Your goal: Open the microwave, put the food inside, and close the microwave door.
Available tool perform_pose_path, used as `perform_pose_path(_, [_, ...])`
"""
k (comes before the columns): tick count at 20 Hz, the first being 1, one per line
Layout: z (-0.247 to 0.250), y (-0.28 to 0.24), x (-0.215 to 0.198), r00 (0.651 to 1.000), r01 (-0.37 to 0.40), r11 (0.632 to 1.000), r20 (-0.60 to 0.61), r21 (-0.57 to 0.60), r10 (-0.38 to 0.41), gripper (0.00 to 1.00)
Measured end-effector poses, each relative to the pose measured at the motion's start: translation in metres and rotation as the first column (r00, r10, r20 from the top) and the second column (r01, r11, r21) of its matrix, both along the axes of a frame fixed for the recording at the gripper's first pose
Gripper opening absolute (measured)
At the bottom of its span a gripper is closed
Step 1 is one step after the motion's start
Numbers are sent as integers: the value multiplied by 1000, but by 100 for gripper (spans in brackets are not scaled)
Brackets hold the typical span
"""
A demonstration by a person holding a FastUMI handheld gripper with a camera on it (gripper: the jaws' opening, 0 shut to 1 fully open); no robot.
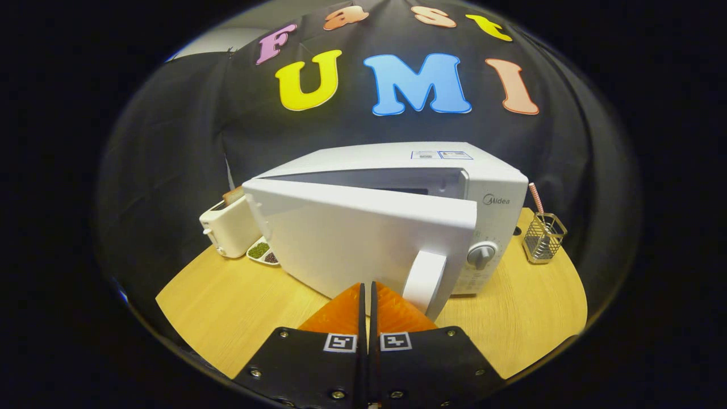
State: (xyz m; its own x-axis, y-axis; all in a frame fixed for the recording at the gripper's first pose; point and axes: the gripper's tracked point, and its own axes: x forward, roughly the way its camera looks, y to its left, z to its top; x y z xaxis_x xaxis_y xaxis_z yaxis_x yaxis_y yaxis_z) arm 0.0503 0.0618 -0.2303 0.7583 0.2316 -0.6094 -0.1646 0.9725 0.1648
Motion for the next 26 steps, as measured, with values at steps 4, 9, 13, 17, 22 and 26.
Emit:
perform_pose_path(4, [-3, -8, 30, 999, 46, 999, 23, -8, -46, 1])
perform_pose_path(9, [-9, -21, 67, 989, 142, 989, 34, -32, -141, 1])
perform_pose_path(13, [-15, -15, 68, 990, 138, 988, 50, -66, -135, 1])
perform_pose_path(17, [-17, -14, 75, 981, 194, 980, 29, -34, -193, 2])
perform_pose_path(22, [12, -13, 62, 981, 165, 983, 113, -82, -156, 1])
perform_pose_path(26, [51, -14, 31, 971, 160, 981, 197, -113, -135, 1])
